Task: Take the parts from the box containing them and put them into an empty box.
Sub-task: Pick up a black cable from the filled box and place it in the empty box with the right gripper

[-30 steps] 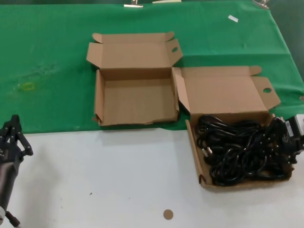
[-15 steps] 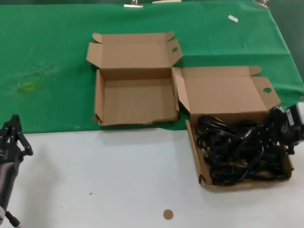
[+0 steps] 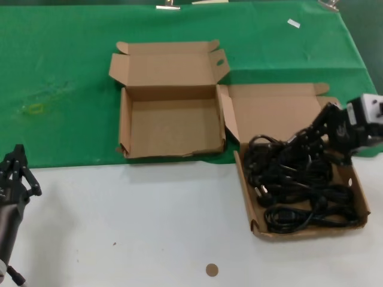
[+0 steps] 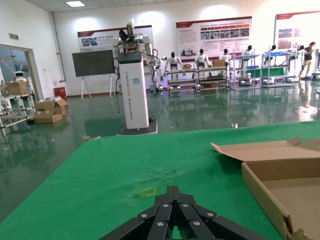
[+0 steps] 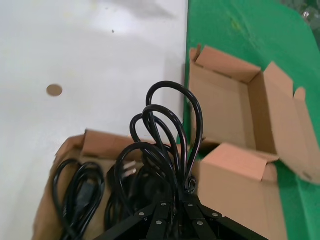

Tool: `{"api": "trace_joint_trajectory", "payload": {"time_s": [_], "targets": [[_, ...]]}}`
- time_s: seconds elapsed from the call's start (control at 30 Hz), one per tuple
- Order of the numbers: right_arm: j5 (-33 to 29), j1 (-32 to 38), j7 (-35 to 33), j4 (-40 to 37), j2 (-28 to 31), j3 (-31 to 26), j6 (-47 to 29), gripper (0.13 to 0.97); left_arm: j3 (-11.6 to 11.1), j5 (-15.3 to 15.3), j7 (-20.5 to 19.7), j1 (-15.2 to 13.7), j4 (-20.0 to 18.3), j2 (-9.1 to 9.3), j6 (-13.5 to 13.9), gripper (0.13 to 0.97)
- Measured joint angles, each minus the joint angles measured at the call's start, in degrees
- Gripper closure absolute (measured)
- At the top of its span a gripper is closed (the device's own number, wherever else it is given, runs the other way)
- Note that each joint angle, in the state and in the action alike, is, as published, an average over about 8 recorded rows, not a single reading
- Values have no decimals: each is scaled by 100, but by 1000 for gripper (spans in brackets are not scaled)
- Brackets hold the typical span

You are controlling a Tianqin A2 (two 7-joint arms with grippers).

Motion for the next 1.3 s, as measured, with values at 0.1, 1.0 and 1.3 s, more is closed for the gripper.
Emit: {"api": "trace_joint_trajectory", "payload": {"time_s": [0.1, 1.0, 1.3], "targets": [[-79, 186, 83, 0, -167, -86, -27, 937, 0, 0, 0, 0, 0, 0, 0, 953], [-917, 2072, -306, -2766, -2978, -985, 937, 938, 0, 0, 0, 0, 0, 0, 0, 953], [-1004, 2444, -742, -3979, -3628, -1075, 1367, 938, 0, 0, 0, 0, 0, 0, 0, 953]]}}
